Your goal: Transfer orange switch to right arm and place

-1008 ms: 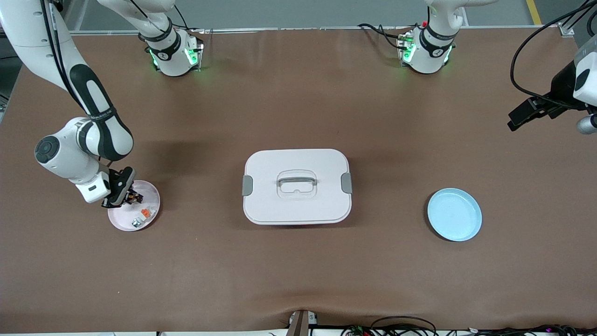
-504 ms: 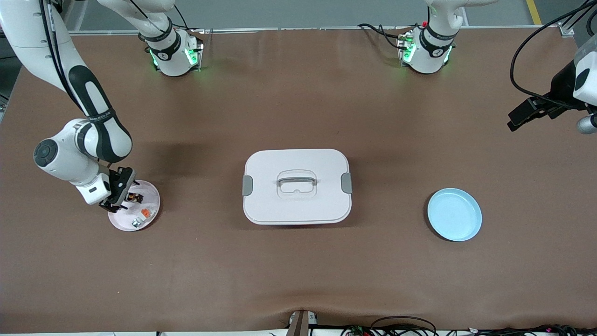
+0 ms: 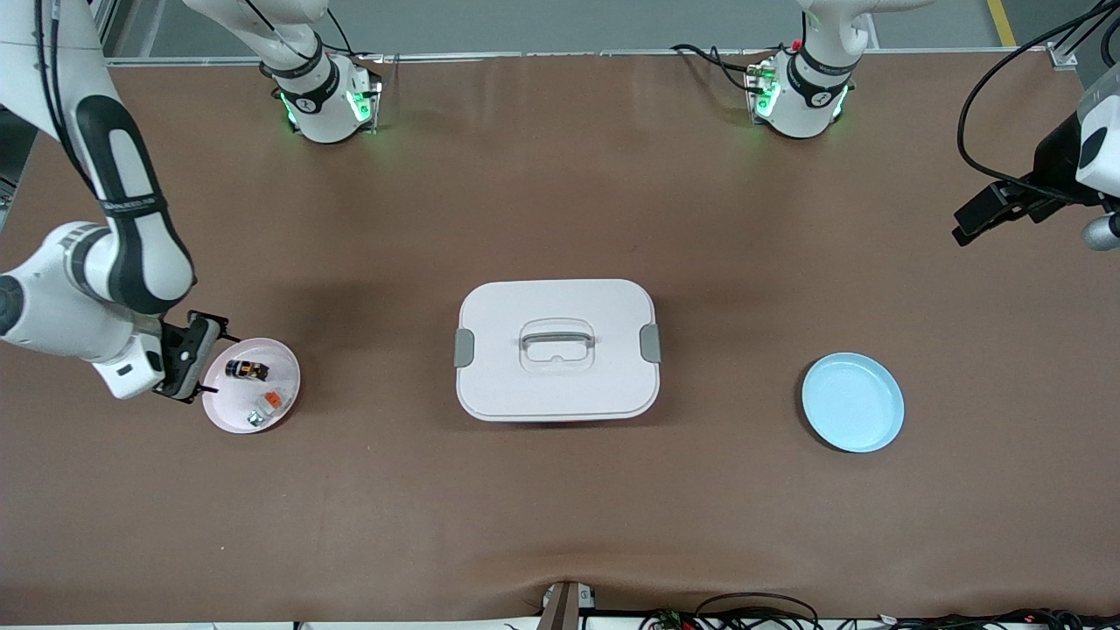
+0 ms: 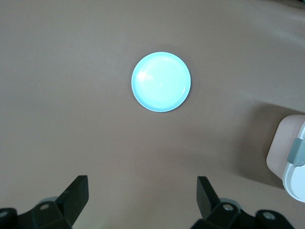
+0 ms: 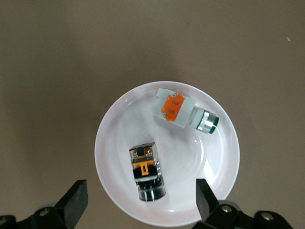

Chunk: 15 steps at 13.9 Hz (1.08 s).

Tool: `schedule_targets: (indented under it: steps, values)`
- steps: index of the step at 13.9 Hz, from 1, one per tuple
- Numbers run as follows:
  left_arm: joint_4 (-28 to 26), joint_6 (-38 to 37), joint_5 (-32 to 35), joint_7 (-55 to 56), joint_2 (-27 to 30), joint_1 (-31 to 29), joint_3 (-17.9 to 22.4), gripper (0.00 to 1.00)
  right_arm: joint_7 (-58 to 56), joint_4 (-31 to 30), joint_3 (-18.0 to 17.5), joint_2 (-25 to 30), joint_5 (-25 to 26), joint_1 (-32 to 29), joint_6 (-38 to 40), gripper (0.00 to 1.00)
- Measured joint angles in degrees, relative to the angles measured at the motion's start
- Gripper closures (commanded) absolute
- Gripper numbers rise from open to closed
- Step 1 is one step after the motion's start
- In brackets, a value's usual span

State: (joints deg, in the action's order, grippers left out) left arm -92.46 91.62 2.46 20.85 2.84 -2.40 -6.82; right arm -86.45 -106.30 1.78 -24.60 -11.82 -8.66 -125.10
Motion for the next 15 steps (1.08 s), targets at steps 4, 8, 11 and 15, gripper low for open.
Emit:
schedule_targets:
  steps: [4,8,11,15]
  values:
    - [0.03,0.01,0.0,0.0,0.06,0.0,0.0,0.0,10.4,2.75,-0.04,2.21,0.06,-0.45,3.17,0.0]
    - [0.04,0.01,0.0,0.0,0.07,0.0,0.0,0.0,20.6,2.89,0.02,4.79,0.56,-0.45,4.42,0.0]
    - [0.04,0.01,0.0,0.0,0.07,0.0,0.0,0.0,30.36,3.09,-0.03,6.7,0.8,-0.43,6.89,0.0]
    - [0.16,0.02,0.0,0.0,0.12,-0.06,0.0,0.0,46.56,3.26,-0.59,10.71,2.93,0.44,10.27,0.0]
